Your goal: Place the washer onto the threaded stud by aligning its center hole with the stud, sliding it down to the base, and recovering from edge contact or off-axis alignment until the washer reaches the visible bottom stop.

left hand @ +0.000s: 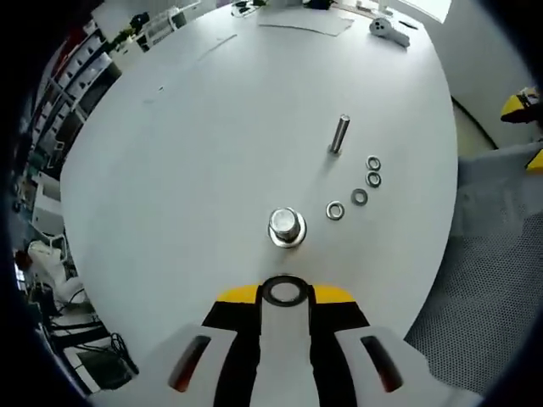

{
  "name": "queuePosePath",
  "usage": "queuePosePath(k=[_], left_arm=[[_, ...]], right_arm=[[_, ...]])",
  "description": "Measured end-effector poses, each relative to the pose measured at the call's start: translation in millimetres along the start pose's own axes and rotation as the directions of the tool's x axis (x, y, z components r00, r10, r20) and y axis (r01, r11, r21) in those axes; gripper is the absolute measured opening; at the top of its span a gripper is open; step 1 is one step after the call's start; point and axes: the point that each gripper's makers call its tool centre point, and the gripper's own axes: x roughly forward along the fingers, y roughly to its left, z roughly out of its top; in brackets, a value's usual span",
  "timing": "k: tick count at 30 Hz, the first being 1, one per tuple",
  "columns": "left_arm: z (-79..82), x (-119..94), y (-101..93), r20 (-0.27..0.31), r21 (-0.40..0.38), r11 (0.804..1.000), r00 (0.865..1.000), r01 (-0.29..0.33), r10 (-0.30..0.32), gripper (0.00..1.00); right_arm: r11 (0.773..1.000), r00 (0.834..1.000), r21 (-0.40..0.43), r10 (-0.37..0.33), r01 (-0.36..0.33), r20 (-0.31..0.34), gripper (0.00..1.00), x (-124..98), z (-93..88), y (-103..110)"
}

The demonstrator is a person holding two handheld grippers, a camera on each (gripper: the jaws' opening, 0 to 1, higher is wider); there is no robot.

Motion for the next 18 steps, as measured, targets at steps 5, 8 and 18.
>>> queuePosePath(k=[5,8,18], left_arm=[[18.2,-9,4.8,0.036,0.01,1.0,0.999,-0.005,0.005,0.18],[20.7,-8,5.0,0.038,0.038,0.999,0.999,-0.001,0.0,0.18],[40.8,-7,0.1,-0.003,0.111,0.994,1.0,0.019,-0.019,0.18]], right_arm=[[1.0,1.0,-0.006,0.003,-0.003,0.005,0.37,0,1.2,1],[1.0,1.0,-0.006,0.003,-0.003,0.004,0.37,0,0.8,1],[1.0,1.0,-0.006,0.002,-0.002,0.006,0.37,-1,1.5,1]])
